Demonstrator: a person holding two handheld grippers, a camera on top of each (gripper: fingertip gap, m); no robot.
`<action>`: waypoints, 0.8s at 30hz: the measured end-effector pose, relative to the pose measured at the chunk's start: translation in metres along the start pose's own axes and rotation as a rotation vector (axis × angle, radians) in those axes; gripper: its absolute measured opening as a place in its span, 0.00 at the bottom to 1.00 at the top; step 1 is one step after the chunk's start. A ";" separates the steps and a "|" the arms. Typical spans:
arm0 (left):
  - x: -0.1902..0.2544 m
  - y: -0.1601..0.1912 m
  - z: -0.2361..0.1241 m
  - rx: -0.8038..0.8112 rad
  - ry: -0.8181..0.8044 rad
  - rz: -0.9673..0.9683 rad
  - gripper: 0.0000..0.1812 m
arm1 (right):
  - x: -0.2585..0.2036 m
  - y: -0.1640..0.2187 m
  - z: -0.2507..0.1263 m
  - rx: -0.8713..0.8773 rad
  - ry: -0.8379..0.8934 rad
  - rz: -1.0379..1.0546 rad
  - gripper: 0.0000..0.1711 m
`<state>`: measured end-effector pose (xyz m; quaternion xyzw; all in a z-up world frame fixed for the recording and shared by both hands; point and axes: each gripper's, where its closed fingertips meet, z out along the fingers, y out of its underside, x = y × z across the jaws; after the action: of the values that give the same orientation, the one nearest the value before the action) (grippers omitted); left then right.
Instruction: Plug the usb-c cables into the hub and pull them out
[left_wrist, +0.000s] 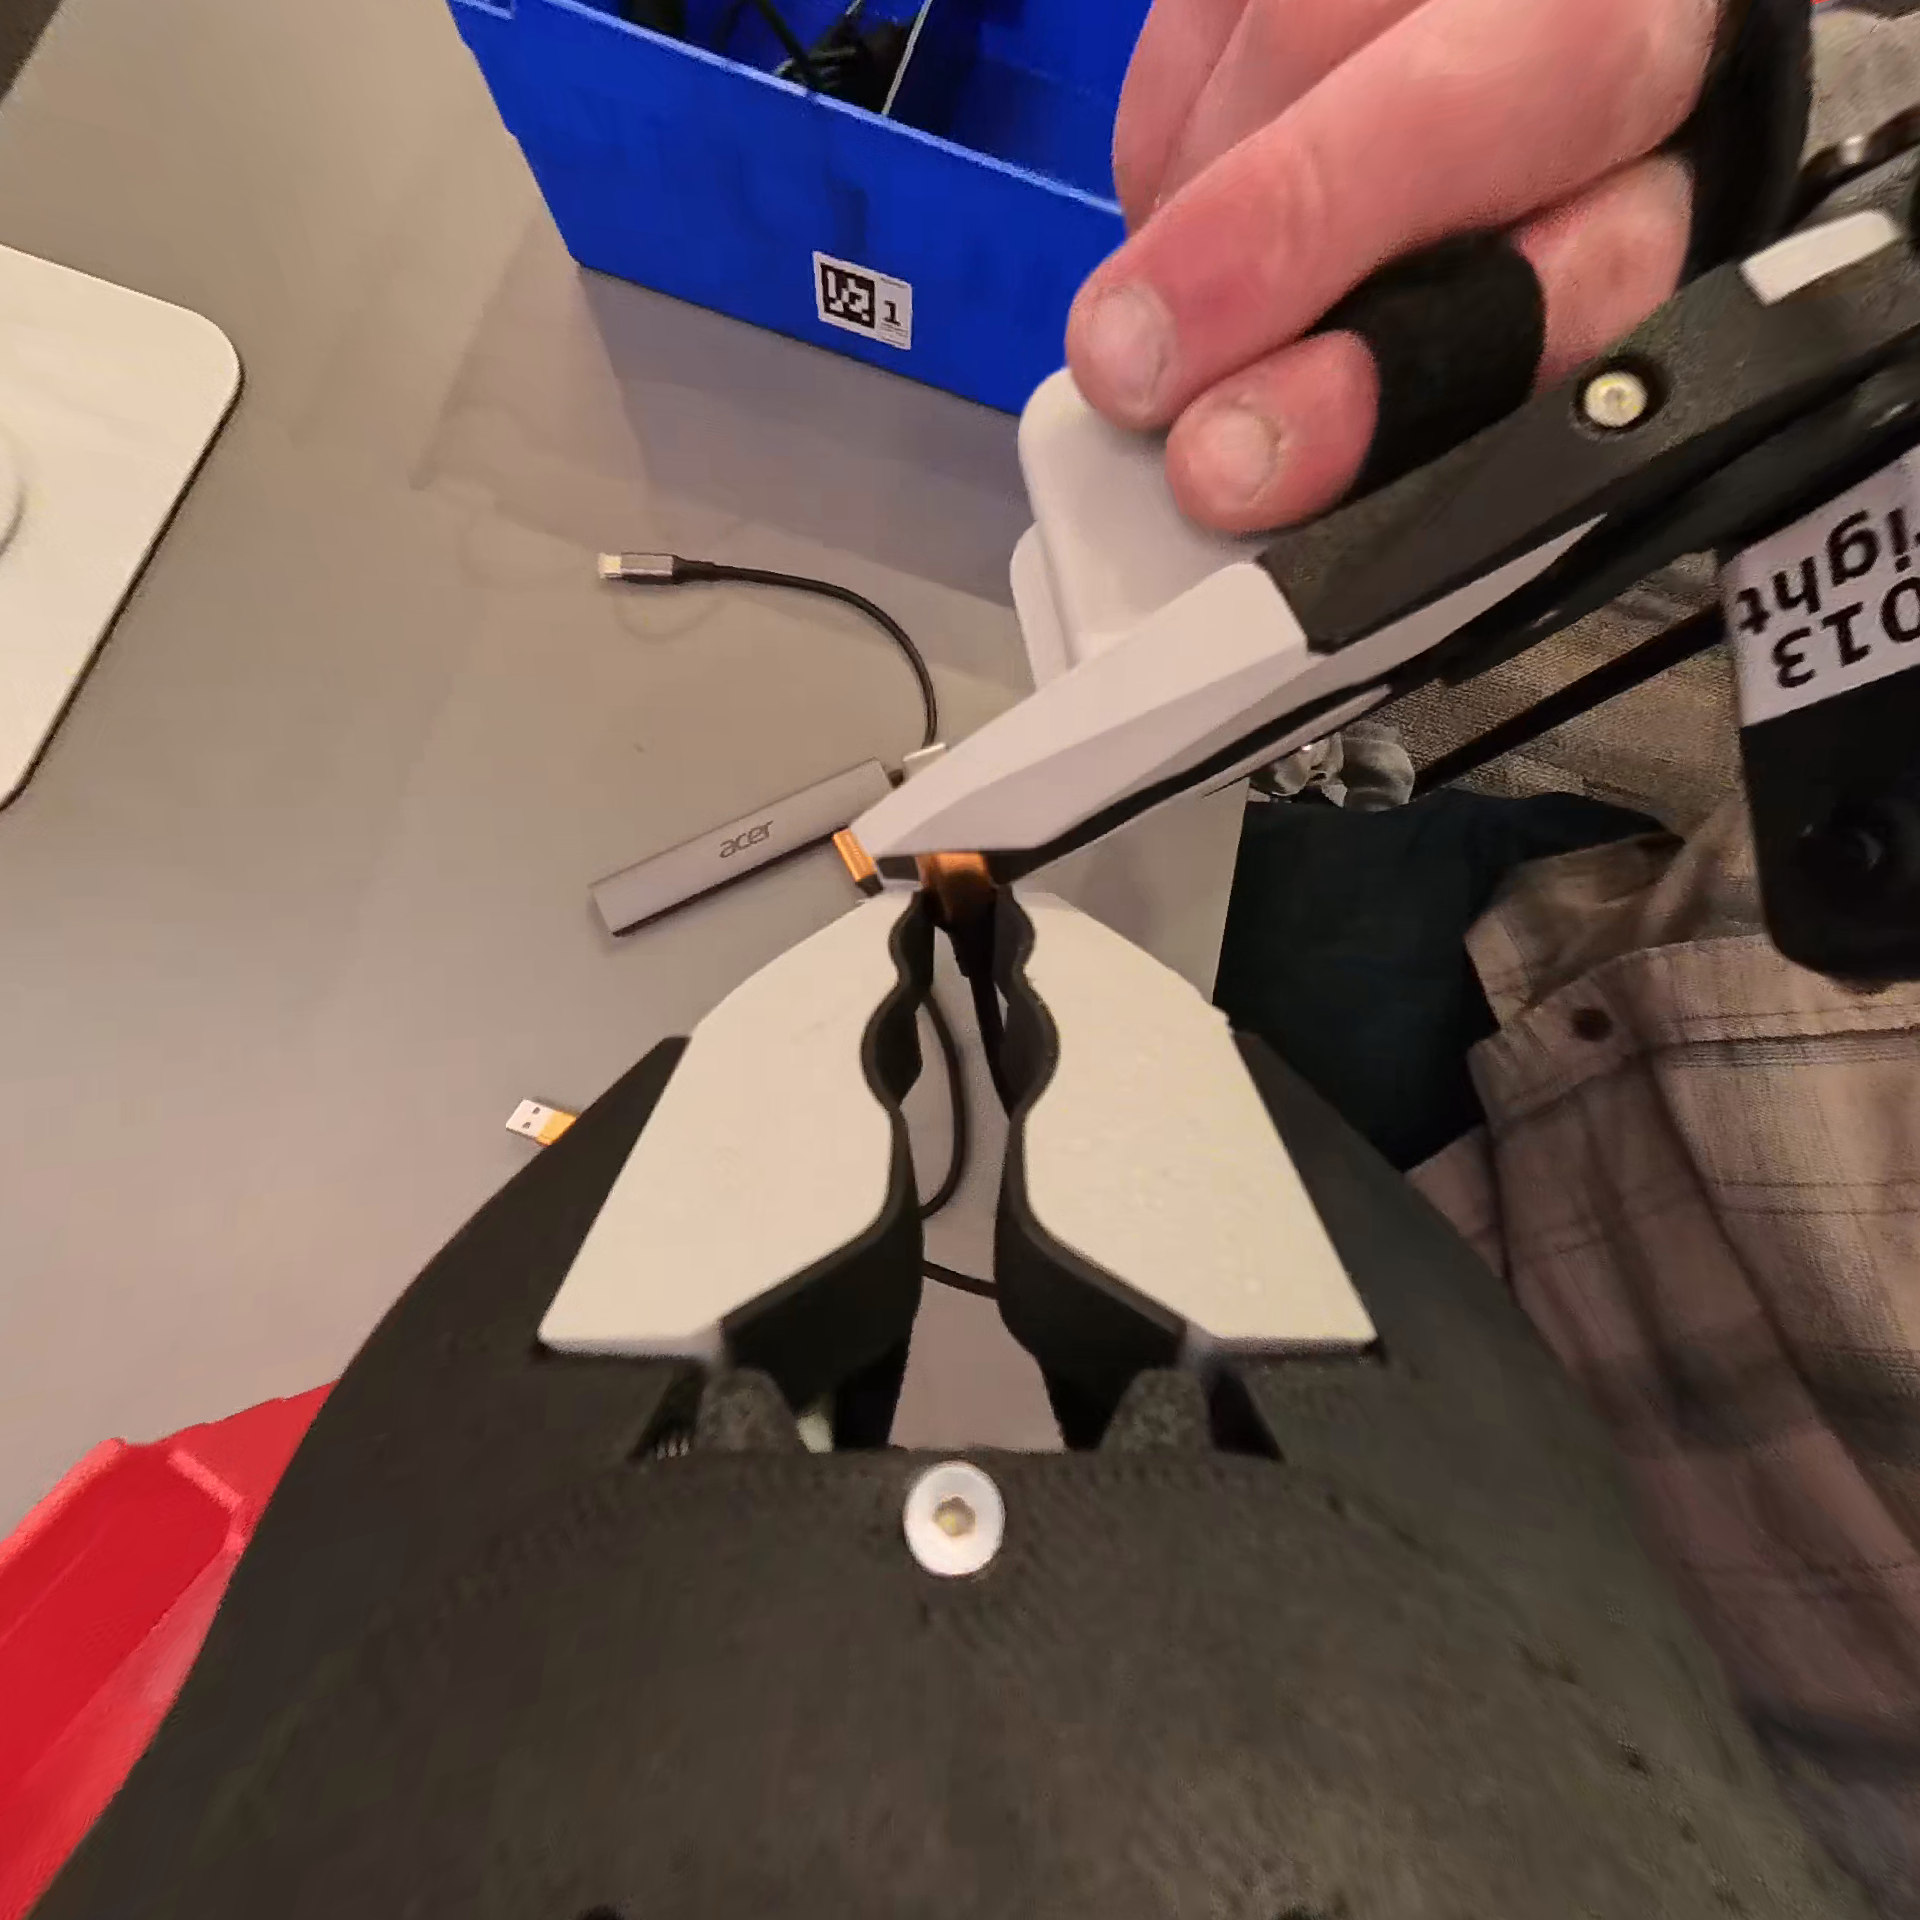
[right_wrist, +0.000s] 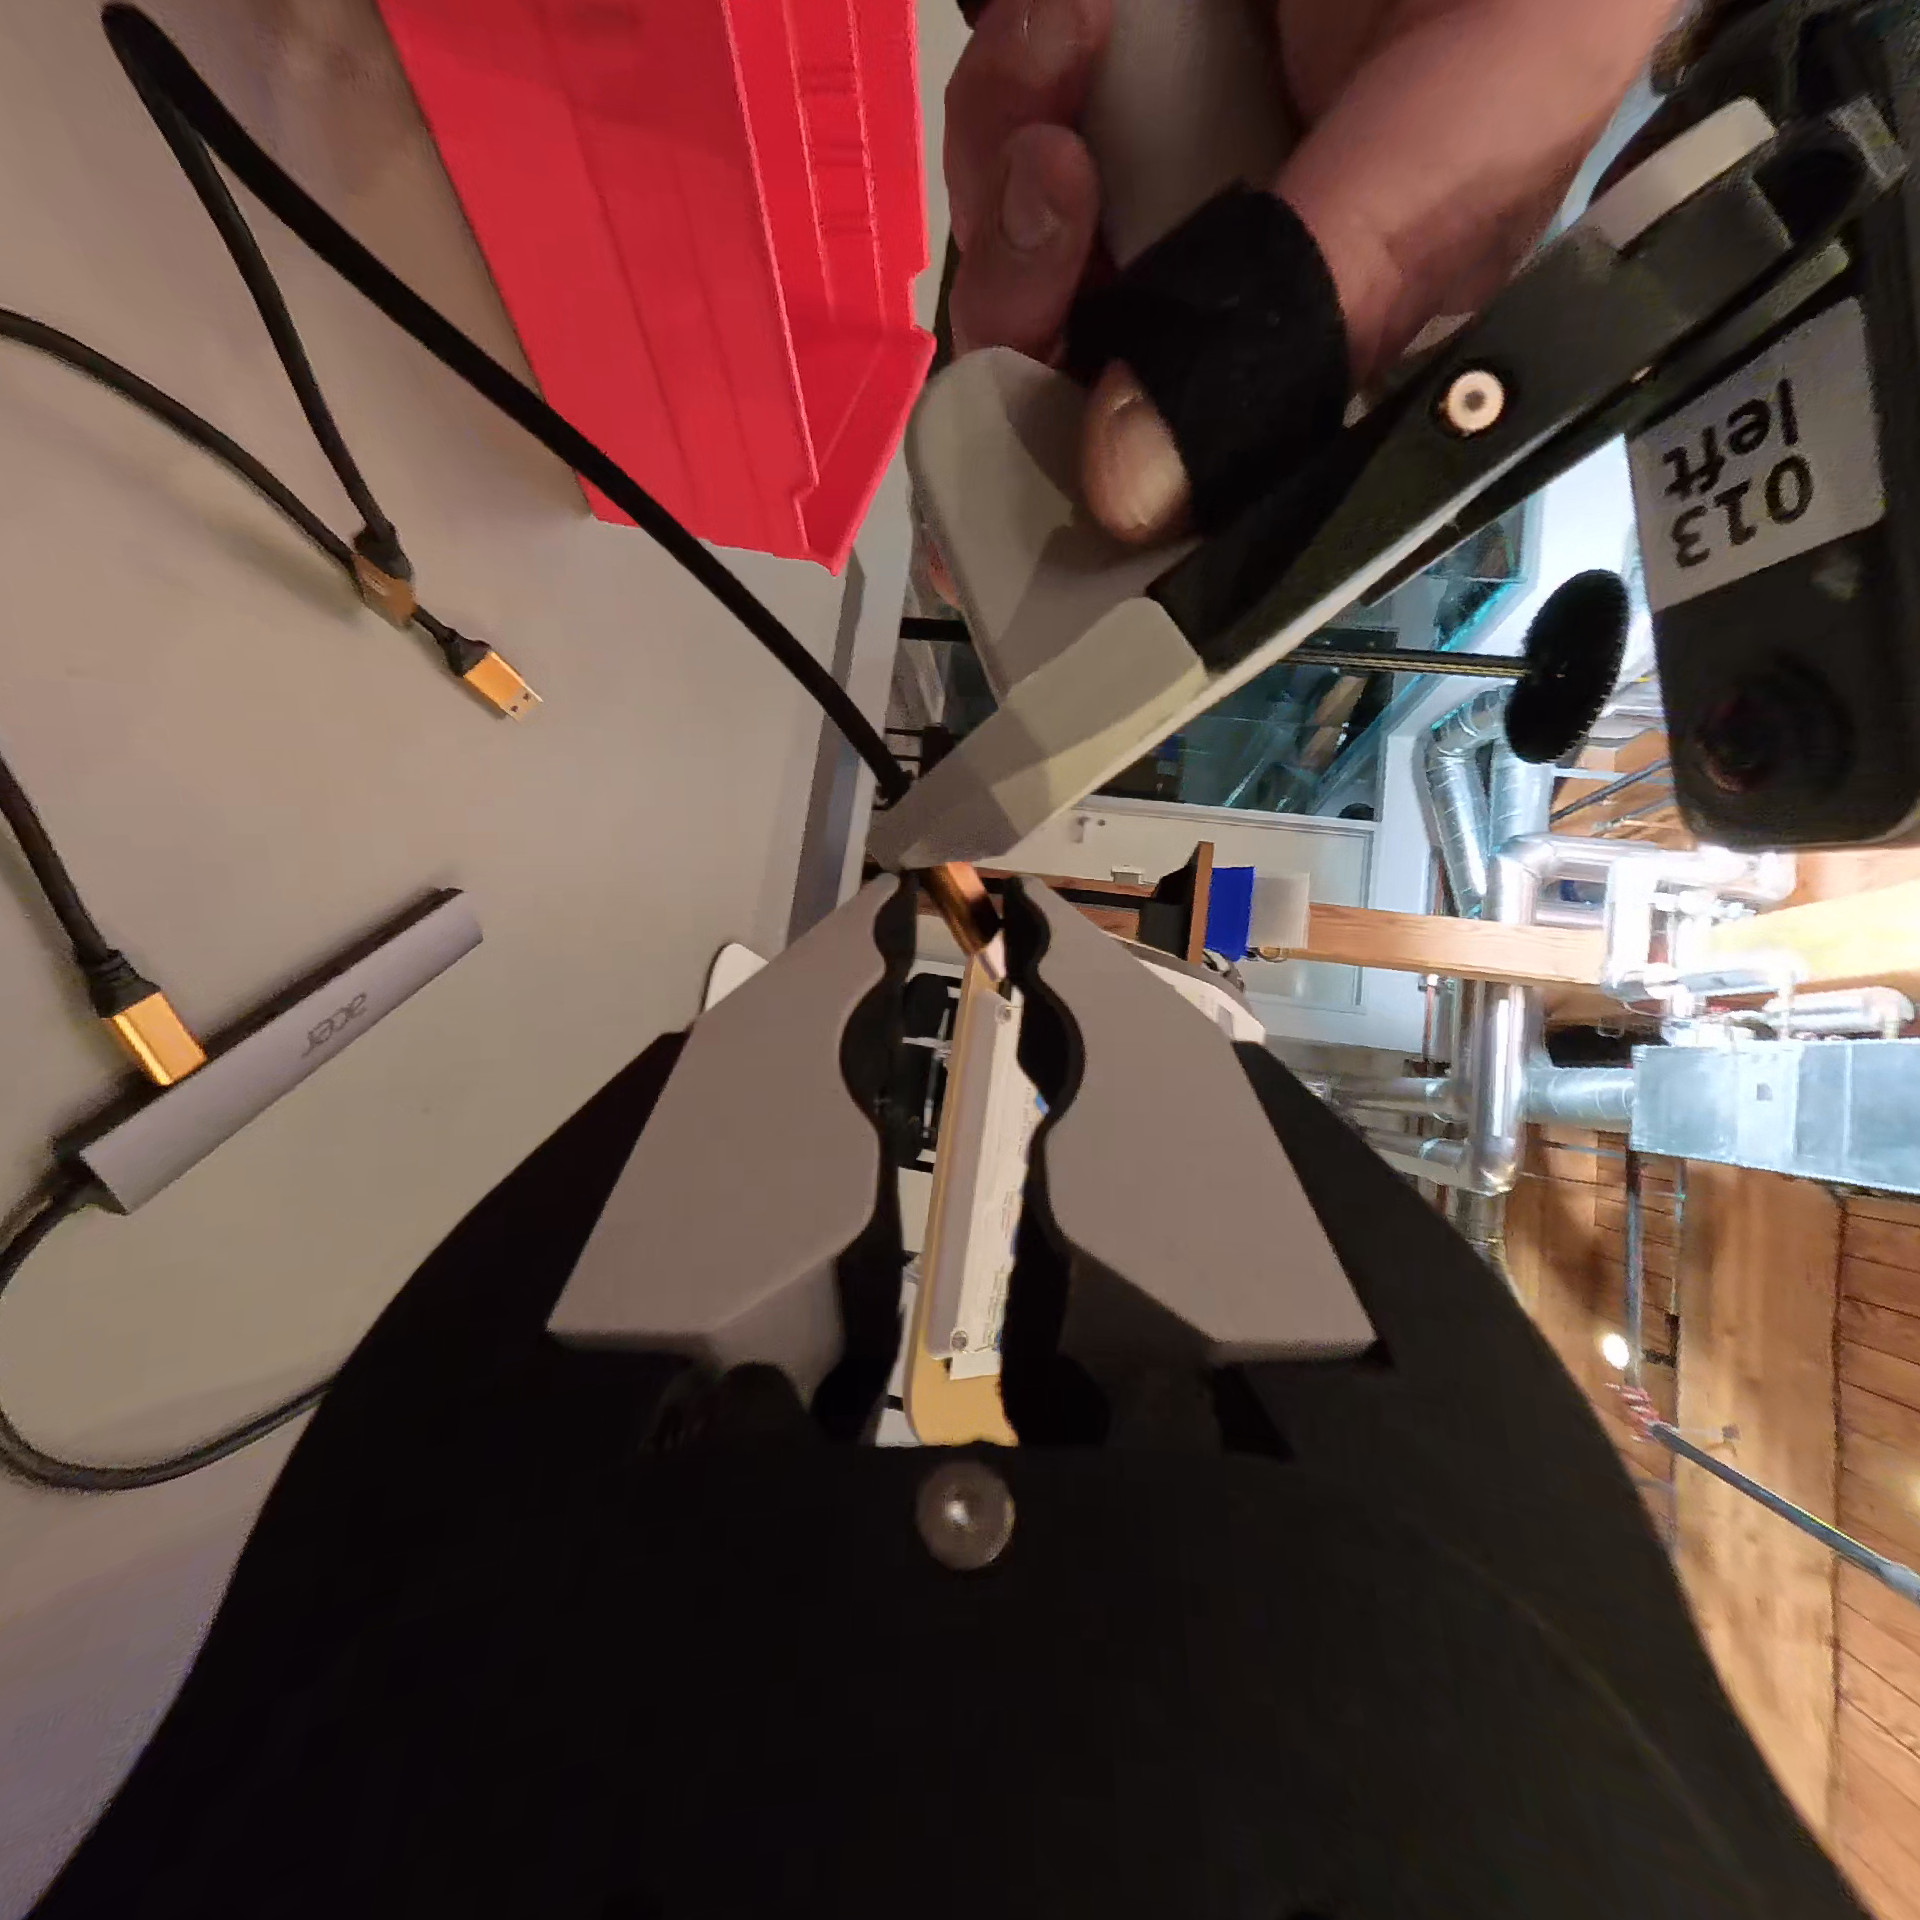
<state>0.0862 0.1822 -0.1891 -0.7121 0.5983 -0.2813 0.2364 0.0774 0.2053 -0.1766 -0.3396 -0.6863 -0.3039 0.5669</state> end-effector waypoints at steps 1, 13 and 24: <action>0.000 0.000 0.001 -0.007 0.007 -0.004 0.06 | -0.001 0.001 0.000 -0.003 0.001 -0.006 0.06; -0.011 -0.025 0.000 0.209 -0.180 0.100 0.06 | 0.005 0.022 -0.003 -0.037 -0.026 0.454 0.01; -0.009 -0.049 -0.013 0.591 -0.183 -0.014 0.09 | 0.015 0.021 -0.005 0.014 0.016 0.713 0.01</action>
<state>0.1119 0.1991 -0.1477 -0.6390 0.4620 -0.3791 0.4842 0.0952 0.2159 -0.1599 -0.5514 -0.5223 -0.0849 0.6449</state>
